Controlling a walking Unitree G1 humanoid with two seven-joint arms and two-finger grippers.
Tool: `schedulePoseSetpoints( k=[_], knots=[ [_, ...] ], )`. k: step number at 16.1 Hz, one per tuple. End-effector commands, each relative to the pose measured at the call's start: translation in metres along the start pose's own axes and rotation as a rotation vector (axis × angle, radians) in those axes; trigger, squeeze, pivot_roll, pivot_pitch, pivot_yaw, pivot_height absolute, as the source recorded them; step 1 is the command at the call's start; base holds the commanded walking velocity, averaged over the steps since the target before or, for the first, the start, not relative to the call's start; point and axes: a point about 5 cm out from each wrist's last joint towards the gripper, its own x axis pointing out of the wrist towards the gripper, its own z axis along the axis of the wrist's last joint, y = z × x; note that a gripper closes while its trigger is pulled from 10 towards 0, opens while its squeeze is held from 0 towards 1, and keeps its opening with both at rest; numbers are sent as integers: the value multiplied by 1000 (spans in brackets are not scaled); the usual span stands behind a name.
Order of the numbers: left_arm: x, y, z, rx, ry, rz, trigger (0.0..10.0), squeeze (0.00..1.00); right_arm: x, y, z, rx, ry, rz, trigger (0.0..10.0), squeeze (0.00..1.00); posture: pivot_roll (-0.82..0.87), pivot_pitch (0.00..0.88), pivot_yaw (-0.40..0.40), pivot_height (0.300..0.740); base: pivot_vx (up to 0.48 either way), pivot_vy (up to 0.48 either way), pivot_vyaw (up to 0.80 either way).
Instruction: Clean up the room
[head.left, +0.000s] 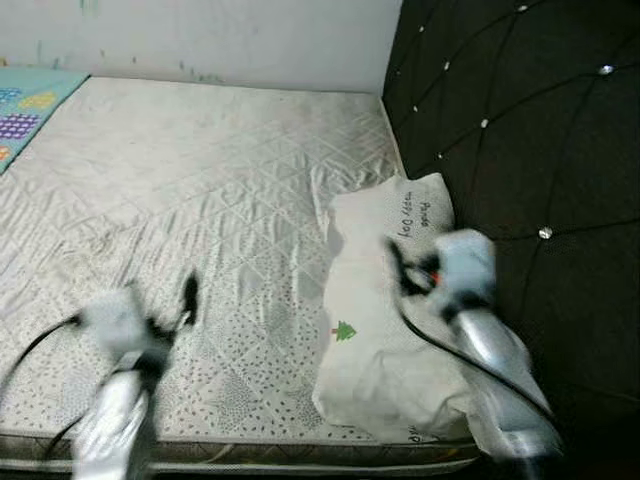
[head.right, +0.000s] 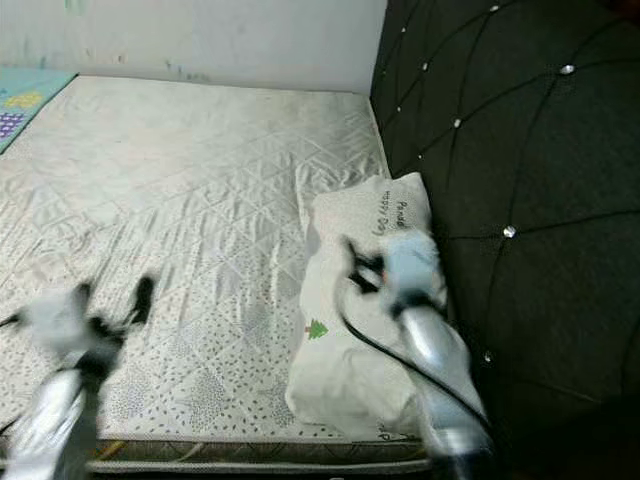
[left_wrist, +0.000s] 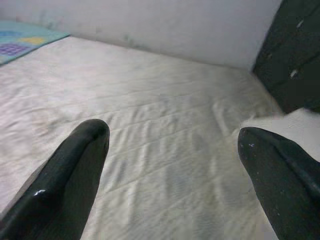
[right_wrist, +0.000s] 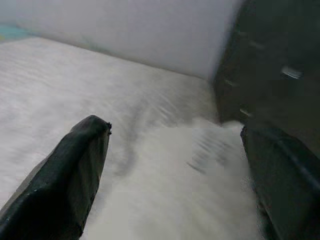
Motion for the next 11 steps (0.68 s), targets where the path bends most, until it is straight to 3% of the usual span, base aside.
schedulePoseSetpoints(
  k=[1, 3, 5, 7, 11],
  knots=[
    [-14, 12, 1, 20, 6, 43, 10000, 0, -15, -15, -6, -66, 26, -43, 10000, 0, -4, 86, -52, 740, 0, 0, 0],
    [-21, 17, -4, -8, 34, 81, 10000, 0, -22, -16, -11, -27, 46, -41, 10000, 0, -4, 86, -52, 740, 0, 0, 0],
    [-13, 8, -3, -24, 29, 42, 10000, 0, -16, -16, -12, 4, 83, -25, 10000, 0, 0, 86, -74, 740, 0, 0, 0],
    [-5, 3, 2, -31, 13, 20, 10000, 0, -9, -14, -4, -24, 56, -30, 10000, 0, -1, 82, -70, 740, 0, 0, 0],
    [-9, 7, 0, -27, 29, 21, 10000, 0, -11, -13, -7, 58, 77, -35, 10000, 0, 0, 83, -63, 740, 0, 0, 0]
  ],
)
